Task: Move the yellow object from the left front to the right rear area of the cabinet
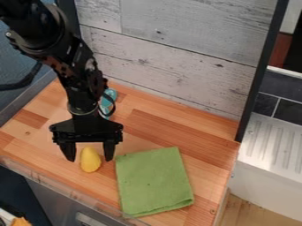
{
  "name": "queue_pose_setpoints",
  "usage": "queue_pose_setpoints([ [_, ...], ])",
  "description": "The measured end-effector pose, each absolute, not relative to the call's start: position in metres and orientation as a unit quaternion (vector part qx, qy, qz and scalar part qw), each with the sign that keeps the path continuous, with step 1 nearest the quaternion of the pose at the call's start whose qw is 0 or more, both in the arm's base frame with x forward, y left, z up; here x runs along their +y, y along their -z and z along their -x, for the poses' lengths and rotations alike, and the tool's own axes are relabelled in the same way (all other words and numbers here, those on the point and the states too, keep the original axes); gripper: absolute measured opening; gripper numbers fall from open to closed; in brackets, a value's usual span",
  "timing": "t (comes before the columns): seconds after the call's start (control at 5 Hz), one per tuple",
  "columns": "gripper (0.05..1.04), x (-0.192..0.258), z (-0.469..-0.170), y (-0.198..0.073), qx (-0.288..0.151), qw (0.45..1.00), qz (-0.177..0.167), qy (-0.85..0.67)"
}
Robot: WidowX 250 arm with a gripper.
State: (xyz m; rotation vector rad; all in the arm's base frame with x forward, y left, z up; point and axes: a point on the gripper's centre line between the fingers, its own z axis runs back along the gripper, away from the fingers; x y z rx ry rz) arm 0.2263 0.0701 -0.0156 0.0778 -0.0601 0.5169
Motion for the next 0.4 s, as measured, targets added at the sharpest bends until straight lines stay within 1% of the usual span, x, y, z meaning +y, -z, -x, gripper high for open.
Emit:
queue_pose_setpoints([
  [0.2,0.679,0.069,-0.2258,0.0219,-0.024,0.967,-0.035,-0.253],
  [0.4,0.498,0.0711,-0.2262,0.0218,-0.026,0.964,-0.027,-0.263],
])
